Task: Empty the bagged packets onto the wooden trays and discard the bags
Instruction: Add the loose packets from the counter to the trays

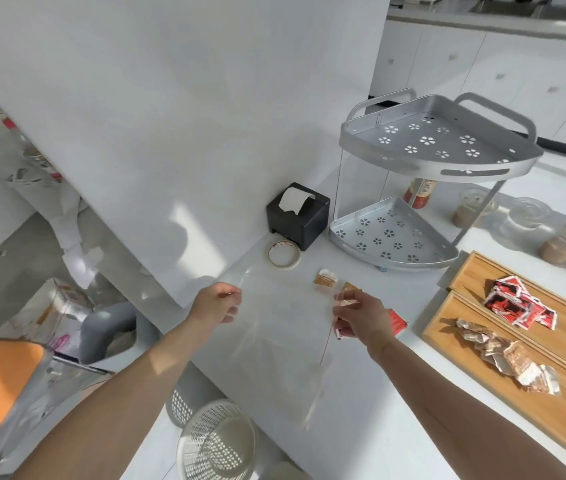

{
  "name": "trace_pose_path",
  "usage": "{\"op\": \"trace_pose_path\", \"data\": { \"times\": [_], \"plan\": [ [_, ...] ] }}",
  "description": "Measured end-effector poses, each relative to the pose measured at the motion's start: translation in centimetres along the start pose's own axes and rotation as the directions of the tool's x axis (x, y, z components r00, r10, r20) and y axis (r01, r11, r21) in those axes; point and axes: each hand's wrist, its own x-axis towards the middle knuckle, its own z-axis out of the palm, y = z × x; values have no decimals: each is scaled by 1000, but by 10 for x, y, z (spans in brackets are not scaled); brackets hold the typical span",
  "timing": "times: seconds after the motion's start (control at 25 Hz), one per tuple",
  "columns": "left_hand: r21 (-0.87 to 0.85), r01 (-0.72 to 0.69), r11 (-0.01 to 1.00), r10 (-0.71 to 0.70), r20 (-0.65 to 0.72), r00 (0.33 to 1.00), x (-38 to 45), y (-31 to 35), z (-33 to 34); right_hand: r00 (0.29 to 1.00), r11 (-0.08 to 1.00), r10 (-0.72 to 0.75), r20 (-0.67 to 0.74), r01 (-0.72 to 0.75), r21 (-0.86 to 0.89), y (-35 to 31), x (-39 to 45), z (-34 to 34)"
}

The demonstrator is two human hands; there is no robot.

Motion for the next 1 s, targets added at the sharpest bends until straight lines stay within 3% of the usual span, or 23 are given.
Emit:
{"op": "trace_pose_path", "data": {
  "times": [0.36,0.56,0.72,1.0],
  "plan": [
    [26,89,996,-89,-14,996,69,-12,19,997,946,-6,-71,-17,-325,-5,58,26],
    [96,102,990,-103,2,995,89,-25,23,995,827,-86,-46,45,-560,1,76,39],
    [271,91,958,-74,-72,995,99,-37,23,990,678,-141,-24,79,-731,8,81,44],
    [407,109,907,-72,-107,992,101,-39,25,989,704,-141,-42,70,-707,11,77,36]
  ]
}}
